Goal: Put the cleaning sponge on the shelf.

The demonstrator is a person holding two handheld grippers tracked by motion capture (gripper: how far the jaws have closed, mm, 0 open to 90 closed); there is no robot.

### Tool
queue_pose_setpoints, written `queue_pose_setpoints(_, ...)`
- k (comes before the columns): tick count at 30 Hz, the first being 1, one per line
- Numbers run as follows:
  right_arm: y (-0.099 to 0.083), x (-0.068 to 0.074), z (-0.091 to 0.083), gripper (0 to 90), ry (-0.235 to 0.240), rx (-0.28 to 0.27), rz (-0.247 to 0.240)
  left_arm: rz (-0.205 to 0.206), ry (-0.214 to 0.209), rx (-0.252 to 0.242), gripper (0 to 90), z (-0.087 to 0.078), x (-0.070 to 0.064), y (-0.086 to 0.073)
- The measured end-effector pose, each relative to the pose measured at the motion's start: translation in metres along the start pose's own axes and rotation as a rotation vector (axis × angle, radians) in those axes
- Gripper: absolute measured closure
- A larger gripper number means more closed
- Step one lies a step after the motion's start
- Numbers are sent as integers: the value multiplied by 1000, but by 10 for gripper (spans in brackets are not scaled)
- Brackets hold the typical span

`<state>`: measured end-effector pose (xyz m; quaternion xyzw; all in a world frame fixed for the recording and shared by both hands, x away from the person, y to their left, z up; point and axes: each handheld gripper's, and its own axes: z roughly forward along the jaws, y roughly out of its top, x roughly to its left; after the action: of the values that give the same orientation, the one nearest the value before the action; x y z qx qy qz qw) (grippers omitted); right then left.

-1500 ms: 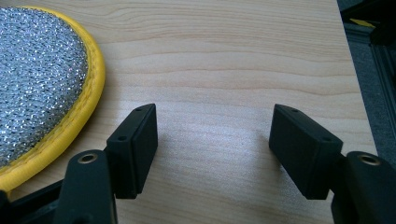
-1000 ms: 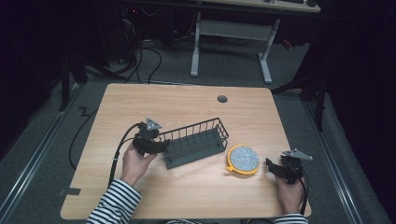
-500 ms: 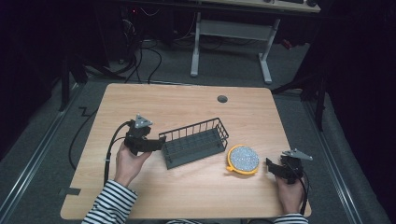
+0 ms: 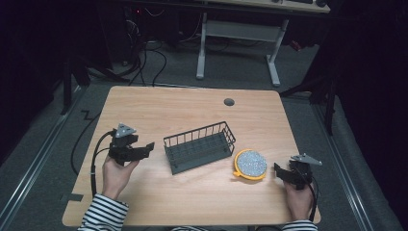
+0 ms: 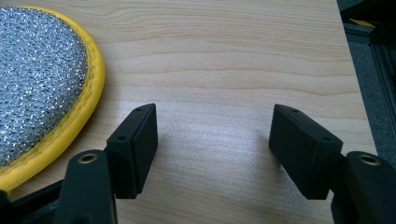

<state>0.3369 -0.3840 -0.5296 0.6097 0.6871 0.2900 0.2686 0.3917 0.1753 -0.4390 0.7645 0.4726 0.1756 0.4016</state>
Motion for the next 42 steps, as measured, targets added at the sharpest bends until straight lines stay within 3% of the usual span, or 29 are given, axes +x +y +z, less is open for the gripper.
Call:
queue_pose_setpoints(10,0,0,0,330,0,0,-2,-94,17,0,304,-3,22,-31)
queue_pose_setpoints(20,0,0,0,330,-1,-1,-4,-174,21,8,301,0,35,-59)
queue_pose_setpoints(28,0,0,0,330,-1,-1,-4,-184,82,47,301,11,39,-74)
queue_pose_setpoints(35,0,0,0,330,-1,-1,-4,-167,161,82,301,25,41,-83)
queue_pose_setpoints(42,0,0,0,329,0,1,-3,-150,211,74,304,31,41,-88)
